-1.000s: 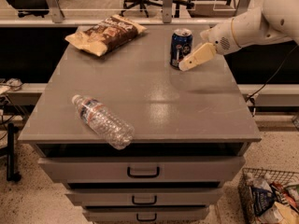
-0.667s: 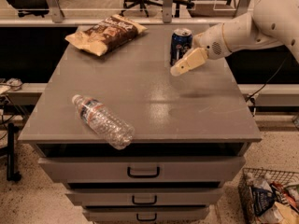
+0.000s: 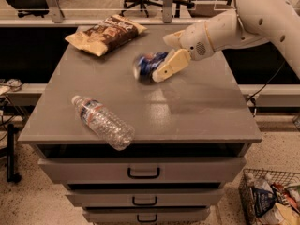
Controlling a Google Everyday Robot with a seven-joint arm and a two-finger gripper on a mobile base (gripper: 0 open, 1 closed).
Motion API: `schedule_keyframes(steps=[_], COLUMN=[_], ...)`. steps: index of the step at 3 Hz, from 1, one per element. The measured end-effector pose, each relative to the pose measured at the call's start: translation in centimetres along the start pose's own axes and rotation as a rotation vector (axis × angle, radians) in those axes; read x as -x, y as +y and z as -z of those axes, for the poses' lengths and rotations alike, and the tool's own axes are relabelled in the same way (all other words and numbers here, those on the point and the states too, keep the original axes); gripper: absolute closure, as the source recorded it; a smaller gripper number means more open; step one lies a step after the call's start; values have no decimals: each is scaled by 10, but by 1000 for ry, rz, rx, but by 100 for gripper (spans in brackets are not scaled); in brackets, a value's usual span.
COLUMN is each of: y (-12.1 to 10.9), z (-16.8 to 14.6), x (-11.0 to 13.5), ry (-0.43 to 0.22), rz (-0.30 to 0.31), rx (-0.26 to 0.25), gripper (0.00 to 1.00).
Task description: Knock pepsi can over
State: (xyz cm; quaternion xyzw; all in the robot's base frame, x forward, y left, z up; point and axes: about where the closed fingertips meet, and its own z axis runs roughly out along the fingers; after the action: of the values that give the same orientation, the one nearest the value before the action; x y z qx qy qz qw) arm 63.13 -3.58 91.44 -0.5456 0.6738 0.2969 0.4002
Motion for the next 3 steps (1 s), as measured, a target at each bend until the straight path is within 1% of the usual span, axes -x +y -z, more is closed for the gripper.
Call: schedule_keyframes(steps=[1,2,3], y=[23,19,-9], z=[-7,6,44], x=[24,31,33], ry=[-24,-31,-53], rz=[60,80,84], rx=[54,26,-70], gripper=[0,0,0])
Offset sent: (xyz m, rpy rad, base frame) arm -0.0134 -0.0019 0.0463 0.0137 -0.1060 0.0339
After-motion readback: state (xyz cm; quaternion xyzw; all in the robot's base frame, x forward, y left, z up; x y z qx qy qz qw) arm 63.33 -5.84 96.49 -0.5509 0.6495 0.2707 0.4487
